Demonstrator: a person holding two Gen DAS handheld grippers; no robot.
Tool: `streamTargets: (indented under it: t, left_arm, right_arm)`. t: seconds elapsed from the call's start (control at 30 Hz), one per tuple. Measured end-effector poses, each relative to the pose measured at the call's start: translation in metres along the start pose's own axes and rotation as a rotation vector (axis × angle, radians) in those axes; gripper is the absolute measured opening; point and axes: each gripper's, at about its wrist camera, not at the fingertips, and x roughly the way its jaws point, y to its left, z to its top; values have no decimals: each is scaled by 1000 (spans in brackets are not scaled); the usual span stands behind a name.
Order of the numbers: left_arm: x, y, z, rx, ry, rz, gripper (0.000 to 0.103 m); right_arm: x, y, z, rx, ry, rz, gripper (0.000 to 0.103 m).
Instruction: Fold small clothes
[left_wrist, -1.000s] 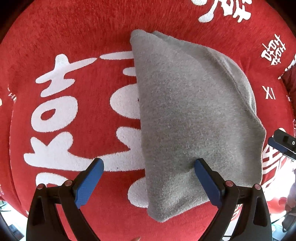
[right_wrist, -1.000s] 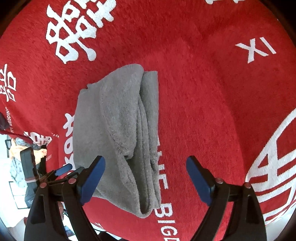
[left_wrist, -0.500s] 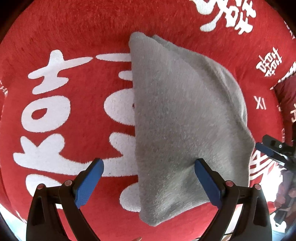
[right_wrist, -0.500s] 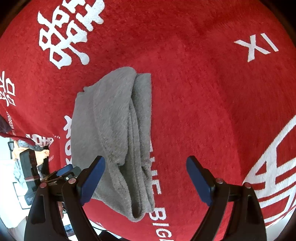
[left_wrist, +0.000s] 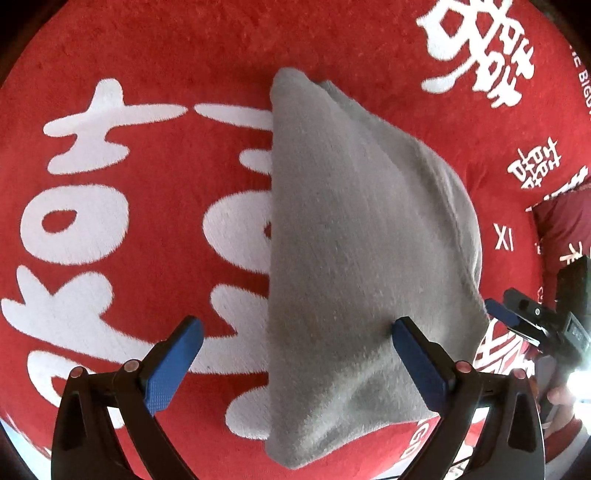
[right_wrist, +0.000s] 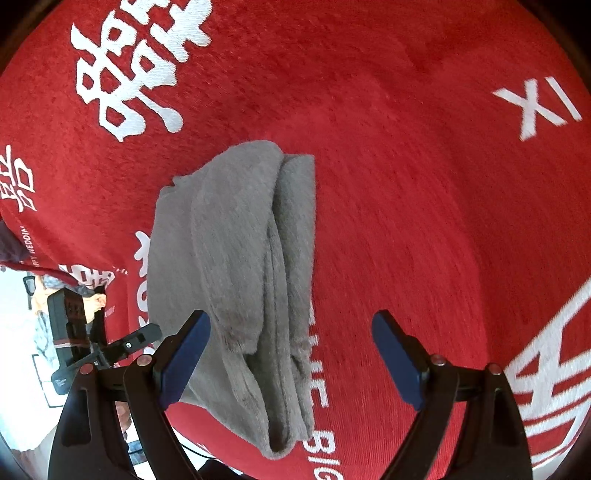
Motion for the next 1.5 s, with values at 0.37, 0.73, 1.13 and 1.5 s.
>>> streamTargets:
  t: [0.37, 0.73, 1.13, 1.5]
  left_arm:
    - [8, 2, 1, -17, 12, -111, 102]
    - [14, -5, -7, 30, 6, -31, 102]
    - [21, -17, -11, 38, 4, -3, 102]
    - [22, -21, -12, 40, 9, 7, 103]
  right_arm:
    - [42, 20, 46, 24, 71, 108, 25]
    - [44, 11, 38, -56, 79, 20, 9]
    - [30, 10, 25, -37, 87, -6, 11]
    - [12, -6, 17, 12, 75, -39, 11]
